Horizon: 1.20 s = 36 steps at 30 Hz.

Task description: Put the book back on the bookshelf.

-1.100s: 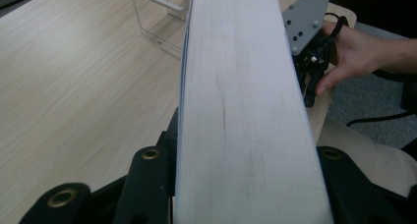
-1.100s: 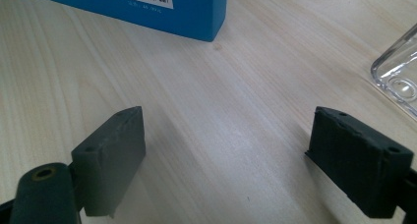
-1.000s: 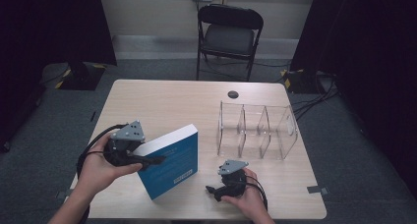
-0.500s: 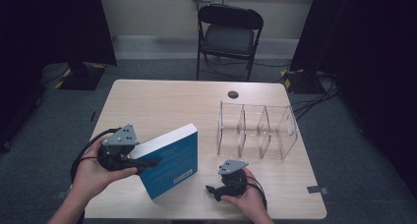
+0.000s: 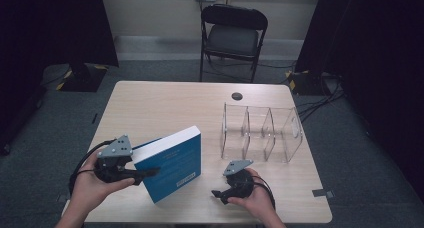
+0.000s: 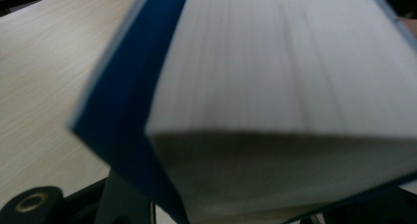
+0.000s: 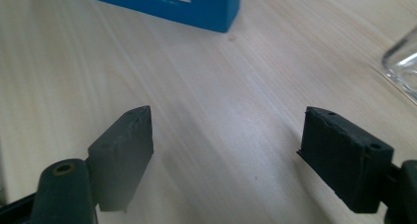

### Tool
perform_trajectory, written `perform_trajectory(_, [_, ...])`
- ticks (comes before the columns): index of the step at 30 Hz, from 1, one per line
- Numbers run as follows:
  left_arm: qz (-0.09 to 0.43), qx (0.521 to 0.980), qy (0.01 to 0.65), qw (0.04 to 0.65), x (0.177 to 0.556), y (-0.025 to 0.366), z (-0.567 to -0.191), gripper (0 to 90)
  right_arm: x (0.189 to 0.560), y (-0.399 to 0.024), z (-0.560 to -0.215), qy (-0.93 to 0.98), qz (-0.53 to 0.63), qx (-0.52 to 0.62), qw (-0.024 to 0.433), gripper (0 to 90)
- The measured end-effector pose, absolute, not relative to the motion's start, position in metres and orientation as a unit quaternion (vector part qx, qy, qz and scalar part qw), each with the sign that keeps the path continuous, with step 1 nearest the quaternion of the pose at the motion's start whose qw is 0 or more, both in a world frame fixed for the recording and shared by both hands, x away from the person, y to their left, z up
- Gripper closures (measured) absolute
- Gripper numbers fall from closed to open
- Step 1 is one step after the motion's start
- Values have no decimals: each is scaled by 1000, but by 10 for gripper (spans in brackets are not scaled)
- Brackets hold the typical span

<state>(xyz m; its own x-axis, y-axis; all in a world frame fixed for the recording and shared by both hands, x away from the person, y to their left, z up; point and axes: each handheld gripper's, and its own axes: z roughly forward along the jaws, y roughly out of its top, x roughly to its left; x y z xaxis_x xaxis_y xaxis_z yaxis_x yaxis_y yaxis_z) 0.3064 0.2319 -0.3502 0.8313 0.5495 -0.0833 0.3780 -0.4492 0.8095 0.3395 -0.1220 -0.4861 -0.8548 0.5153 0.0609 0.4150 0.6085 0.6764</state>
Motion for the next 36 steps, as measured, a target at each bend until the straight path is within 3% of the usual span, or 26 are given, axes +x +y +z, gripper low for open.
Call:
perform_trajectory(14, [101, 835, 278, 463, 303, 232, -382, 471, 354, -115, -435, 904, 363, 215, 60, 198])
perform_trajectory(36, [111, 831, 285, 465, 291, 248, -369, 461, 373, -105, -392, 917, 353, 179, 51, 198])
